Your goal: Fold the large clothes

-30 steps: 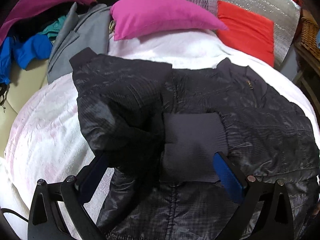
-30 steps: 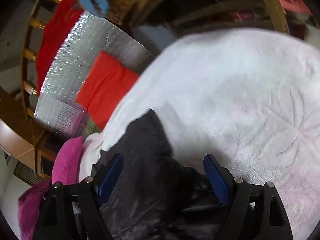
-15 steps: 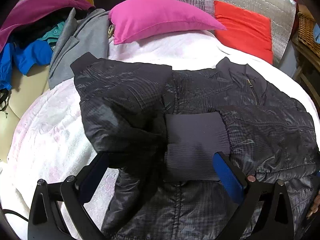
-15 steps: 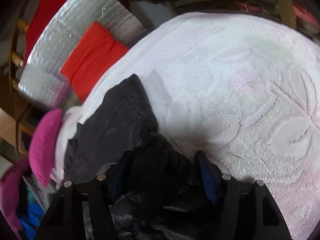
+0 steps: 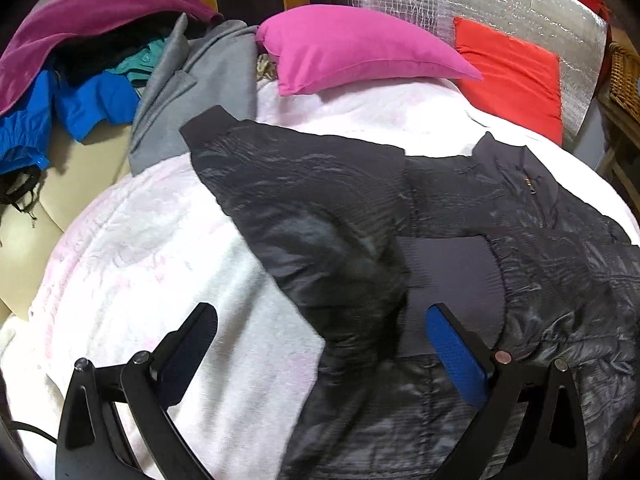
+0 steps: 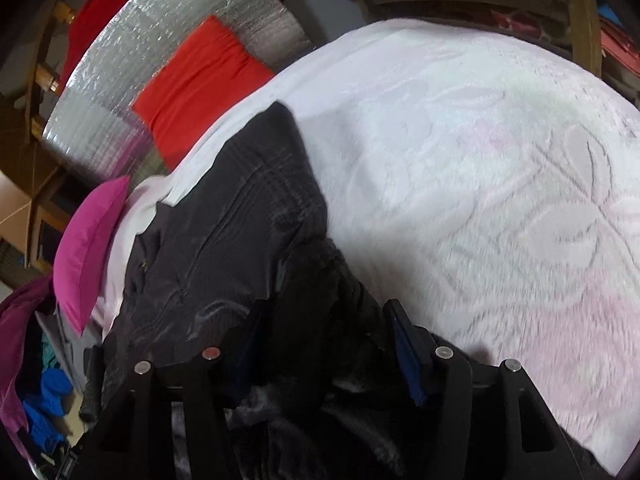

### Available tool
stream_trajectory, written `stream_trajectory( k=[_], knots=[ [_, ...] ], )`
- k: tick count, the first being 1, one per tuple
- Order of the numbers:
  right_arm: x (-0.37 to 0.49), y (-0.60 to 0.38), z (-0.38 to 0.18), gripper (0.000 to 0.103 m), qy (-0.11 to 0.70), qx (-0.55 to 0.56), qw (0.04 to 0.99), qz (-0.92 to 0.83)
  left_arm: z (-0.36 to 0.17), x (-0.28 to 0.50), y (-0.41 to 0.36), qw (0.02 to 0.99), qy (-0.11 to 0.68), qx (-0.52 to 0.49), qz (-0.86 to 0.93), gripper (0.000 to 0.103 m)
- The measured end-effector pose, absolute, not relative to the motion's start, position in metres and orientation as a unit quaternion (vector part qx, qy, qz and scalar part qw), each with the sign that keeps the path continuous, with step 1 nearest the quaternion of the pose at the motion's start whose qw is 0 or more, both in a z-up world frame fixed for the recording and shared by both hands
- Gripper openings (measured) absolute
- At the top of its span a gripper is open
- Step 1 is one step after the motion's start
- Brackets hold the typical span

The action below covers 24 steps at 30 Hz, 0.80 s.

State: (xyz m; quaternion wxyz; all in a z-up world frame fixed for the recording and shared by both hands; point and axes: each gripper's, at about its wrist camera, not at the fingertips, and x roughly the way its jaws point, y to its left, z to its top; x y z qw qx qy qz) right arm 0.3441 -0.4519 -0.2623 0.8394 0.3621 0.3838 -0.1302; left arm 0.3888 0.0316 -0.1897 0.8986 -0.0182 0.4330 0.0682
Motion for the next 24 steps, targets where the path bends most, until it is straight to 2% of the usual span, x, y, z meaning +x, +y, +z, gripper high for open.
stream_trajectory(
  k=[6, 8, 11, 16, 18, 20, 24],
  knots=[
    [0.334, -0.46, -0.249, 0.062, 0.399, 0.354, 0.84, -0.098, -0.196, 0.382, 0.04, 0.888, 0.454, -0.055, 0.05, 0.103],
    [0.327, -0.469, -0.241, 0.074, 0.387, 0.352, 0.846, -0.105, -0.198, 0.385, 0.037, 0.885, 0.46, -0.06, 0.046, 0.103],
    [0.317, -0.484, -0.233, 0.082, 0.357, 0.33, 0.865, -0.121, -0.197, 0.391, 0.031, 0.888, 0.456, -0.042, 0.049, 0.103],
    [0.322, -0.508, -0.246, 0.082, 0.345, 0.41, 0.841, -0.083, -0.203, 0.398, 0.035, 0.883, 0.464, -0.049, 0.055, 0.103],
    [0.334, -0.5, -0.245, 0.082, 0.36, 0.39, 0.844, -0.074, -0.208, 0.401, 0.039, 0.871, 0.484, -0.066, 0.051, 0.103],
    [0.35, -0.489, -0.251, 0.082, 0.411, 0.365, 0.831, -0.082, -0.211, 0.4, 0.045, 0.865, 0.491, -0.087, 0.053, 0.103],
    [0.358, -0.487, -0.254, 0.082, 0.43, 0.36, 0.825, -0.073, -0.21, 0.398, 0.054, 0.865, 0.489, -0.09, 0.066, 0.103]
  ],
)
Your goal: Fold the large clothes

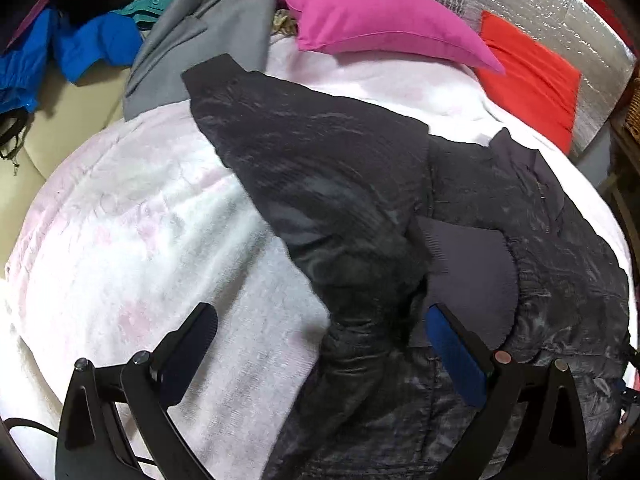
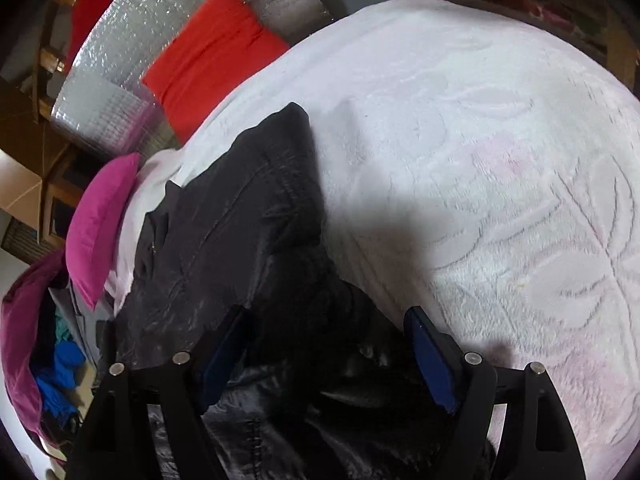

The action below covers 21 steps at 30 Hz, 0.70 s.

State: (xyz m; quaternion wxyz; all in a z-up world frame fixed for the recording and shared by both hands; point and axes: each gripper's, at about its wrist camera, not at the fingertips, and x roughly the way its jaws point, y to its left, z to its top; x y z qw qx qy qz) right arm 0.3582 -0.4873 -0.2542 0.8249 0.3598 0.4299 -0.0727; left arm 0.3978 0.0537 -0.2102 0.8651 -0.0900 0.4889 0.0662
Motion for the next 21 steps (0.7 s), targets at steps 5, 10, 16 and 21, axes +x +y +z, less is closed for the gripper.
stream_trajectory(
  k=[5, 10, 16, 21],
  knots=[
    [0.354, -0.494, -0.258, 0.073, 0.431, 0.364, 0.824, -0.058, -0.228, 0.401, 0.066, 0.843, 0.524, -0.105, 0.068, 0.103],
    [0.36, -0.484, -0.258, 0.066, 0.435, 0.348, 0.829, -0.056, -0.233, 0.397, 0.059, 0.841, 0.529, -0.105, 0.045, 0.098],
    [0.361, -0.483, -0.259, 0.067, 0.44, 0.357, 0.823, -0.048, -0.239, 0.393, 0.048, 0.836, 0.54, -0.095, 0.017, 0.052],
    [0.358, -0.487, -0.259, 0.068, 0.44, 0.358, 0.823, -0.041, -0.237, 0.393, 0.042, 0.839, 0.535, -0.097, 0.001, 0.033]
  ],
)
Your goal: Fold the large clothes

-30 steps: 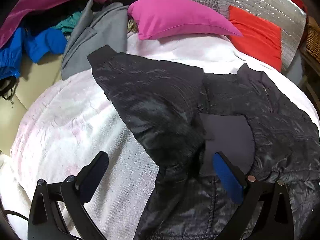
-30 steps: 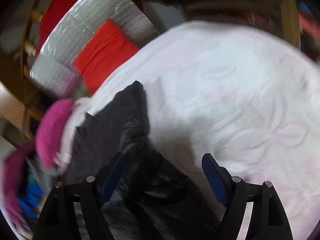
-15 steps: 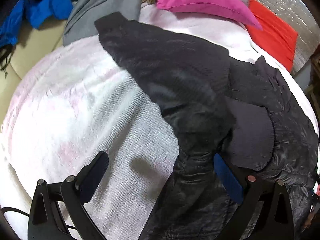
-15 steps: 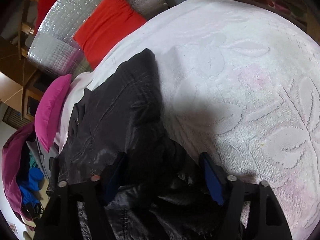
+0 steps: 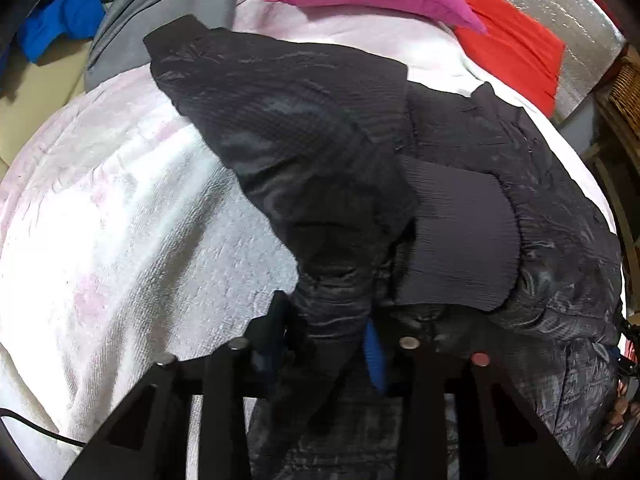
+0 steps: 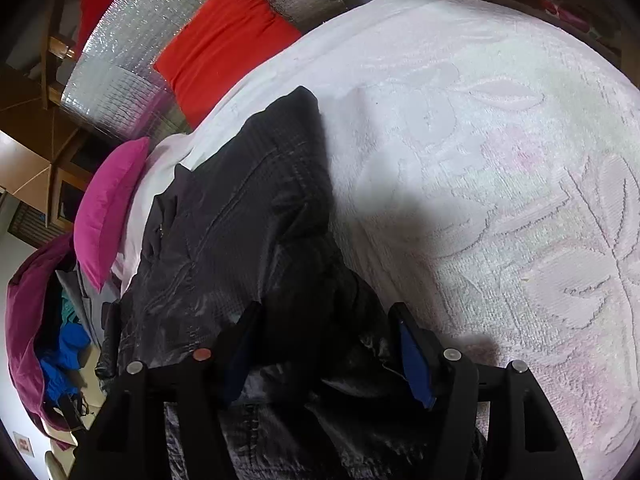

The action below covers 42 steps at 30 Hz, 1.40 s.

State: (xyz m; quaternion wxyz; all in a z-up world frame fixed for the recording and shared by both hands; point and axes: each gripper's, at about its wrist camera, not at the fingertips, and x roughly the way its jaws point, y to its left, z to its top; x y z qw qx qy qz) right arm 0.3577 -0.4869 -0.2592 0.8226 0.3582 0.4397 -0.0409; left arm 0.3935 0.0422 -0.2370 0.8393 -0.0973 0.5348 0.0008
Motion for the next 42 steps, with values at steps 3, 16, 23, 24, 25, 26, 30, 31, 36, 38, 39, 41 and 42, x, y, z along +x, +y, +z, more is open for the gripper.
stream_trajectory(
  k=[3, 16, 23, 24, 25, 26, 30, 31, 36, 38, 39, 41, 42],
  knots=[
    [0.357, -0.485, -0.259, 0.067, 0.439, 0.354, 0.825, -0.04, -0.237, 0.395, 0.04, 0.841, 0.532, -0.098, 0.003, 0.029],
    [0.348, -0.464, -0.249, 0.047, 0.436, 0.366, 0.822, -0.018, -0.233, 0.408, 0.052, 0.843, 0.525, -0.119, -0.002, 0.024],
    [0.341, -0.45, -0.235, 0.041, 0.419, 0.378, 0.825, 0.017, -0.229, 0.413, 0.06, 0.846, 0.518, -0.128, -0.003, 0.021],
    [0.34, -0.447, -0.231, 0.041, 0.414, 0.377, 0.828, 0.022, -0.227, 0.415, 0.063, 0.846, 0.516, -0.133, -0.005, 0.021],
    [0.339, -0.445, -0.228, 0.039, 0.411, 0.377, 0.829, 0.028, -0.226, 0.416, 0.064, 0.847, 0.514, -0.136, -0.005, 0.02],
    [0.338, -0.443, -0.225, 0.039, 0.408, 0.379, 0.83, 0.034, -0.225, 0.416, 0.066, 0.848, 0.511, -0.139, -0.005, 0.02],
    [0.331, -0.438, -0.22, 0.037, 0.397, 0.396, 0.826, 0.051, -0.216, 0.424, 0.064, 0.861, 0.492, -0.131, 0.0, 0.019],
    [0.33, -0.438, -0.22, 0.037, 0.396, 0.399, 0.825, 0.051, -0.215, 0.424, 0.064, 0.864, 0.487, -0.128, 0.0, 0.019],
    [0.324, -0.442, -0.229, 0.036, 0.397, 0.427, 0.81, 0.056, -0.209, 0.434, 0.06, 0.874, 0.473, -0.113, 0.001, 0.018],
    [0.323, -0.444, -0.233, 0.036, 0.402, 0.426, 0.809, 0.049, -0.21, 0.435, 0.06, 0.873, 0.474, -0.111, 0.002, 0.018],
    [0.323, -0.444, -0.235, 0.036, 0.406, 0.423, 0.809, 0.044, -0.211, 0.435, 0.06, 0.873, 0.476, -0.109, 0.003, 0.018],
    [0.325, -0.446, -0.24, 0.036, 0.413, 0.421, 0.807, 0.031, -0.211, 0.432, 0.055, 0.875, 0.475, -0.096, 0.006, 0.018],
    [0.326, -0.448, -0.242, 0.036, 0.417, 0.421, 0.805, 0.026, -0.212, 0.432, 0.051, 0.877, 0.473, -0.086, 0.009, 0.019]
  ],
)
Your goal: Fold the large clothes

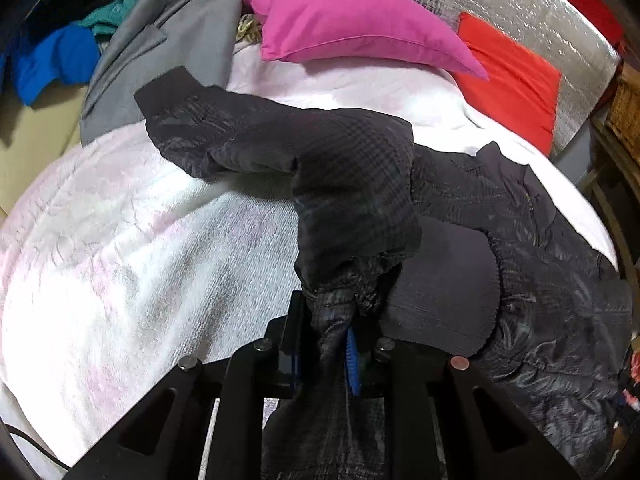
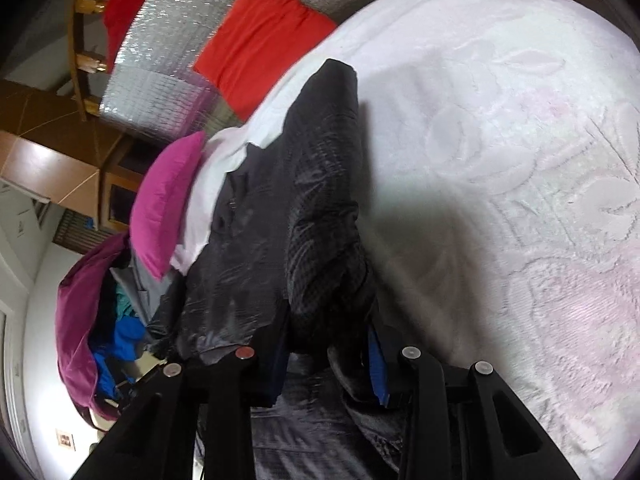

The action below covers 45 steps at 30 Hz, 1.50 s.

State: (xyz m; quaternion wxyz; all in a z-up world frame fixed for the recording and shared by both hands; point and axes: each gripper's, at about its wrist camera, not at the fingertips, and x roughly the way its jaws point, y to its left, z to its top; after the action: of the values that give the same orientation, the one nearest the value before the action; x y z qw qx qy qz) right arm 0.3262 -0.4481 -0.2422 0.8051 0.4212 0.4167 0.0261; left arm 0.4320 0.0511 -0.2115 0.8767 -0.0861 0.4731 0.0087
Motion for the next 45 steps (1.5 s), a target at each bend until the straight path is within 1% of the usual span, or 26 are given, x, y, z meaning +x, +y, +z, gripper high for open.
stream_trajectory(
  k=[1, 2, 4, 5, 7, 10, 12, 13, 17, 18, 20, 21, 22, 23, 26, 28, 31, 33, 35, 36, 37, 38, 41, 43, 45],
  knots=[
    [0.328, -0.45, -0.244, 0.036, 0.422, 0.416, 0.805, 0.019, -0.212, 0.43, 0.047, 0.879, 0.472, -0.072, 0.012, 0.019],
    [0.329, -0.45, -0.245, 0.039, 0.426, 0.411, 0.806, 0.014, -0.213, 0.432, 0.043, 0.88, 0.471, -0.058, 0.015, 0.022],
    [0.33, -0.452, -0.247, 0.044, 0.428, 0.417, 0.802, 0.009, -0.214, 0.429, 0.037, 0.882, 0.47, -0.027, 0.024, 0.022],
    [0.331, -0.453, -0.248, 0.052, 0.43, 0.42, 0.799, 0.006, -0.215, 0.428, 0.035, 0.882, 0.471, -0.017, 0.025, 0.025],
    [0.33, -0.457, -0.248, 0.059, 0.433, 0.416, 0.8, -0.005, -0.214, 0.424, 0.033, 0.882, 0.47, -0.005, 0.029, 0.03],
    [0.331, -0.462, -0.248, 0.064, 0.429, 0.424, 0.798, -0.013, -0.209, 0.419, 0.032, 0.887, 0.46, 0.0, 0.037, 0.044],
    [0.331, -0.466, -0.251, 0.068, 0.425, 0.434, 0.794, -0.015, -0.206, 0.415, 0.032, 0.892, 0.45, 0.0, 0.044, 0.061],
    [0.331, -0.468, -0.251, 0.068, 0.423, 0.438, 0.793, -0.017, -0.204, 0.414, 0.032, 0.894, 0.446, -0.001, 0.047, 0.063],
    [0.336, -0.468, -0.256, 0.069, 0.42, 0.435, 0.796, -0.02, -0.203, 0.408, 0.035, 0.895, 0.443, -0.003, 0.053, 0.065],
    [0.338, -0.466, -0.258, 0.067, 0.418, 0.436, 0.797, -0.017, -0.203, 0.407, 0.036, 0.895, 0.443, -0.003, 0.055, 0.065],
    [0.341, -0.462, -0.258, 0.047, 0.419, 0.42, 0.805, -0.018, -0.199, 0.4, 0.035, 0.9, 0.432, 0.0, 0.065, 0.065],
    [0.342, -0.459, -0.256, 0.046, 0.421, 0.408, 0.81, -0.022, -0.196, 0.397, 0.035, 0.903, 0.424, 0.001, 0.069, 0.065],
    [0.342, -0.455, -0.251, 0.041, 0.417, 0.391, 0.82, -0.029, -0.191, 0.393, 0.035, 0.908, 0.411, 0.004, 0.077, 0.065],
    [0.341, -0.452, -0.242, 0.039, 0.407, 0.373, 0.833, -0.034, -0.187, 0.391, 0.035, 0.913, 0.399, 0.006, 0.084, 0.065],
    [0.338, -0.448, -0.222, 0.039, 0.375, 0.316, 0.869, -0.062, -0.177, 0.386, 0.029, 0.925, 0.368, 0.007, 0.093, 0.065],
    [0.345, -0.449, -0.229, 0.039, 0.39, 0.295, 0.869, -0.079, -0.177, 0.388, 0.022, 0.927, 0.367, 0.011, 0.077, 0.066],
    [0.358, -0.454, -0.251, 0.039, 0.416, 0.307, 0.852, -0.081, -0.183, 0.393, 0.004, 0.926, 0.372, 0.028, 0.056, 0.066],
    [0.357, -0.459, -0.248, 0.041, 0.413, 0.326, 0.847, -0.076, -0.182, 0.392, -0.01, 0.929, 0.366, 0.034, 0.032, 0.066],
    [0.354, -0.463, -0.241, 0.047, 0.403, 0.348, 0.844, -0.069, -0.179, 0.388, -0.022, 0.935, 0.354, 0.037, 0.006, 0.066],
    [0.353, -0.465, -0.238, 0.051, 0.399, 0.354, 0.843, -0.071, -0.178, 0.387, -0.029, 0.936, 0.348, 0.037, -0.018, 0.069],
    [0.351, -0.468, -0.233, 0.061, 0.394, 0.357, 0.843, -0.08, -0.176, 0.384, -0.035, 0.936, 0.348, 0.036, -0.033, 0.072],
    [0.346, -0.471, -0.227, 0.069, 0.381, 0.356, 0.848, -0.09, -0.177, 0.386, -0.04, 0.935, 0.351, 0.034, -0.047, 0.074],
    [0.337, -0.475, -0.207, 0.073, 0.34, 0.34, 0.871, -0.103, -0.184, 0.391, -0.057, 0.928, 0.364, 0.04, -0.068, 0.074],
    [0.342, -0.475, -0.204, 0.076, 0.342, 0.339, 0.872, -0.089, -0.193, 0.401, -0.064, 0.921, 0.379, 0.047, -0.074, 0.074],
    [0.351, -0.473, -0.211, 0.076, 0.358, 0.337, 0.867, -0.08, -0.201, 0.407, -0.069, 0.913, 0.397, 0.046, -0.079, 0.074]
  ],
)
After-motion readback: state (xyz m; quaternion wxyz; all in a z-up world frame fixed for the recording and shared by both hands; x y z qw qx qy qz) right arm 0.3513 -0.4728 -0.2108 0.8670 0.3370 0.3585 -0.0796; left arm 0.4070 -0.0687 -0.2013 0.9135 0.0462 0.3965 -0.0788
